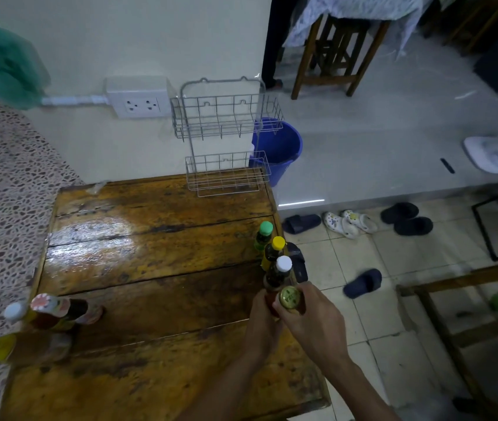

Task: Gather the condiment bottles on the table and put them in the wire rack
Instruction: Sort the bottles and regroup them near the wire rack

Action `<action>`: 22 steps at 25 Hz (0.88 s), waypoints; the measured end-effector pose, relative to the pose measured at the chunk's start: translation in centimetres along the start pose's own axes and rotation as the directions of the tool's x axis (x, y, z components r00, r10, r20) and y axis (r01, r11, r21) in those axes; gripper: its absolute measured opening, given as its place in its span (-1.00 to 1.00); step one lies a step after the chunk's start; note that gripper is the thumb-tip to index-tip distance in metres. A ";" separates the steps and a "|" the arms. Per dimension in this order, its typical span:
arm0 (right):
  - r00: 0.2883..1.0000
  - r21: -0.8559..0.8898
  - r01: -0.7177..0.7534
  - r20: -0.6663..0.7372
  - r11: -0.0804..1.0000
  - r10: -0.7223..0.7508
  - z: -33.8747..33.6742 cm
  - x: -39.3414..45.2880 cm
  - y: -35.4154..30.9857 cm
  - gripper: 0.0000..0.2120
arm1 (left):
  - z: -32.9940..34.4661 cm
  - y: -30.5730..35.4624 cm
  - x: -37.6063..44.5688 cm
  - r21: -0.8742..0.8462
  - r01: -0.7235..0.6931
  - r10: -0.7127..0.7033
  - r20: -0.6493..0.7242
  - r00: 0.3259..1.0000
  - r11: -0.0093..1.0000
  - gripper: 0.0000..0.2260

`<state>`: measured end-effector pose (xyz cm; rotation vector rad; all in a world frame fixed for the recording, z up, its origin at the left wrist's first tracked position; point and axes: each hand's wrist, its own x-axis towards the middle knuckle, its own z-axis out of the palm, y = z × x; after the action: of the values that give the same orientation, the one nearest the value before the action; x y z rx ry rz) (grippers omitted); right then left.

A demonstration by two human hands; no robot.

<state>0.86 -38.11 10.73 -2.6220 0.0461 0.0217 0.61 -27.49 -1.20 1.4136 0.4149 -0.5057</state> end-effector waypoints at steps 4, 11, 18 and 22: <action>0.999 0.026 0.041 0.019 0.999 -0.042 -0.3 0.6 0.3 -0.65 | 0.6 -1.6 1.3 0.050 -0.019 0.025 -0.121 0.992 0.999 -0.48; 0.995 -0.002 0.102 0.021 0.995 -0.102 0.0 1.1 1.1 -0.63 | 1.0 -1.6 1.7 0.268 -0.064 0.107 -0.149 0.983 0.961 -0.61; 0.994 -0.083 0.107 -0.018 0.991 -0.109 -0.9 0.7 0.1 -0.33 | 0.1 -0.6 1.6 0.402 -0.113 0.173 -0.115 0.978 0.909 -0.68; 0.979 -0.218 0.101 -0.154 0.971 -0.136 -2.3 -0.1 -1.8 -0.24 | -2.4 -1.4 1.4 0.508 -0.074 0.169 -0.143 0.975 0.858 -0.43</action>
<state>0.89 -37.66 13.60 -2.8259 -0.0589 -0.2495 1.01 -25.33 -3.40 1.9902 0.3491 -0.3938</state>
